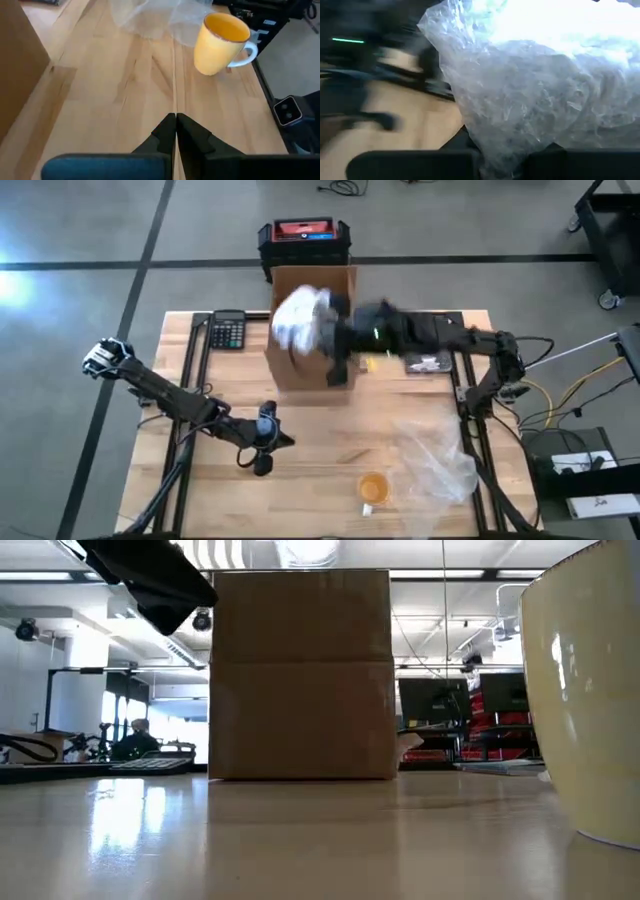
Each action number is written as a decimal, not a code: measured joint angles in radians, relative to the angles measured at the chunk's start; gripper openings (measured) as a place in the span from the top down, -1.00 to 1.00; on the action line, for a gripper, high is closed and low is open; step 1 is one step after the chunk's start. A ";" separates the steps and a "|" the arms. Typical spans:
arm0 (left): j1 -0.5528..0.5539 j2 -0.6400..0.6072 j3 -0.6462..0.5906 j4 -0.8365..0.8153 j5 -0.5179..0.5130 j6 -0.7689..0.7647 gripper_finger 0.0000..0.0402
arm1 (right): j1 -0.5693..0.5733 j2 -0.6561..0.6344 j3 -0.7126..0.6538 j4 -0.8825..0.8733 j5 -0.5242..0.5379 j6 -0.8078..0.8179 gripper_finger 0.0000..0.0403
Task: Wrap mug
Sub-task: Put the wrapped blue mug into the cardboard box, then wrap the yellow mug with bubble wrap
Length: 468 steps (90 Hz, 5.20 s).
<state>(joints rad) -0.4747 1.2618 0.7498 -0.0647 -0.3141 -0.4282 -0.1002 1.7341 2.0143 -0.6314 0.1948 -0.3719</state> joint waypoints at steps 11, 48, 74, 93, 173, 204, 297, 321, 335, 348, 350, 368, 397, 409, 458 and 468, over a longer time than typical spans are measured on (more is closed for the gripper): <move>0.000 0.004 0.000 0.001 0.000 0.000 1.00 | -0.119 0.027 -0.033 -0.034 -0.022 0.102 0.92; 0.000 0.004 0.000 0.003 0.004 0.000 1.00 | -0.239 0.139 -0.072 -0.096 -0.204 0.290 0.79; 0.000 0.004 0.000 0.004 0.004 0.000 1.00 | -0.233 0.134 0.006 -0.162 -0.188 0.302 0.11; 0.000 0.004 0.000 0.004 0.004 -0.004 1.00 | -0.213 0.089 0.186 -0.365 -0.191 0.292 -0.27; -0.003 0.005 0.000 0.005 0.003 -0.015 1.00 | 0.488 -0.111 -0.570 -0.735 -0.093 0.909 -0.10; -0.003 0.005 0.000 0.005 0.003 -0.019 1.00 | 0.686 -0.169 -0.866 -0.740 -0.200 1.317 0.01; -0.003 0.005 0.000 0.006 0.010 -0.018 1.00 | 0.684 -0.269 -1.069 -0.371 -0.195 1.331 0.80; -0.003 0.004 0.000 0.031 -0.018 -0.011 1.00 | 0.571 -0.274 -0.941 -0.140 0.168 0.873 0.94; -0.002 -0.002 0.011 0.036 -0.036 -0.011 1.00 | 0.495 -0.233 -0.938 0.304 0.113 0.535 0.97; -0.016 -0.037 0.058 -0.048 -0.022 -0.038 1.00 | 0.451 -0.098 -0.909 0.564 0.003 0.376 0.99; -0.019 -0.044 0.070 -0.073 -0.014 -0.052 1.00 | 0.447 -0.071 -0.894 0.567 -0.008 0.362 0.99; -0.092 -0.092 0.204 -0.356 -0.035 -0.183 1.00 | 0.436 0.162 -0.703 0.492 -0.019 0.290 0.99; -0.107 -0.016 0.061 -0.270 -0.139 -0.228 1.00 | 0.438 0.385 -0.432 0.447 -0.134 0.293 0.99; -0.106 0.055 -0.035 -0.190 -0.074 -0.306 1.00 | 0.436 0.408 -0.376 0.443 -0.151 0.323 0.96; -0.117 0.115 -0.179 -0.186 0.190 -0.506 1.00 | 0.430 0.366 -0.027 -0.392 -0.151 0.390 0.03; -0.128 0.115 -0.209 -0.190 0.272 -0.579 1.00 | 0.435 0.358 -0.041 -0.566 -0.150 0.423 -0.02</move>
<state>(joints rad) -0.6030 1.3766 0.5409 -0.2543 -0.0426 -1.0075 0.3348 2.0924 1.9734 -1.1972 0.0451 0.0508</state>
